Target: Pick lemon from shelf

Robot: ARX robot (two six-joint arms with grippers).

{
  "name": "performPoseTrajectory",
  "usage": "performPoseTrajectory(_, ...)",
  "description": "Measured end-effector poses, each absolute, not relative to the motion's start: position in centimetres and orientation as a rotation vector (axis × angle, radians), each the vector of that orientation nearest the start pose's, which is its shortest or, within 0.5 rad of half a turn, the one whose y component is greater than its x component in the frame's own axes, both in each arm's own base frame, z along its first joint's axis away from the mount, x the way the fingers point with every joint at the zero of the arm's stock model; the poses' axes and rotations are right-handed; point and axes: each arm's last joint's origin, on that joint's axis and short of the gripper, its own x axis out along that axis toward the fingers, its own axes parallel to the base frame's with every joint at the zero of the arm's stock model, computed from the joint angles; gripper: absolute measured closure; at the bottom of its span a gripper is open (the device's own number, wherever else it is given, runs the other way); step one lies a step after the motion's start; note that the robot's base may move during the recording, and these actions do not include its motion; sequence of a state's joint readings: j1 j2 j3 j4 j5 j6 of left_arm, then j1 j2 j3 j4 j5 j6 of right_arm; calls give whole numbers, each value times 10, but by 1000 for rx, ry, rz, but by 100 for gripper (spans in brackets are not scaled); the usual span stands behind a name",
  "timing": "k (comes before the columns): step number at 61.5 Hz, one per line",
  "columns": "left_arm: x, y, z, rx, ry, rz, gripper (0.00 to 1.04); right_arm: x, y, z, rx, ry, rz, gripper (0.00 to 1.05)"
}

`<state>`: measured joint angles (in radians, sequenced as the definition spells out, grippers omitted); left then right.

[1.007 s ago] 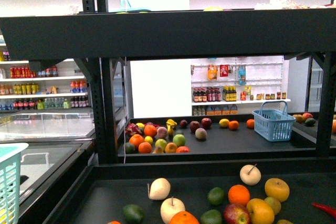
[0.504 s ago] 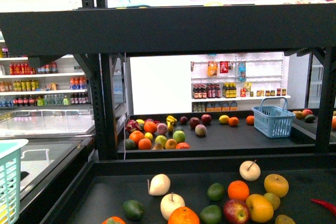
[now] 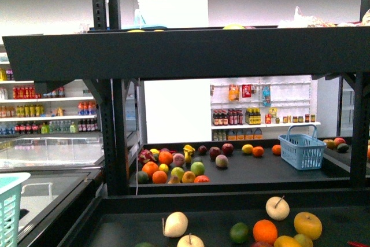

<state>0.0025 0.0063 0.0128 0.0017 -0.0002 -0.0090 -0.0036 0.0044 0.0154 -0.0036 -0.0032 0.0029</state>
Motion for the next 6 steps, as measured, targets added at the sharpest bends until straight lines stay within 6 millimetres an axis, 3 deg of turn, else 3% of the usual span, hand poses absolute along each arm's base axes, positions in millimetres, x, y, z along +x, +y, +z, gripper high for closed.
performPoseTrajectory(6,97,0,168,-9,-8,3,8,97,0,168,3,-7,0,2)
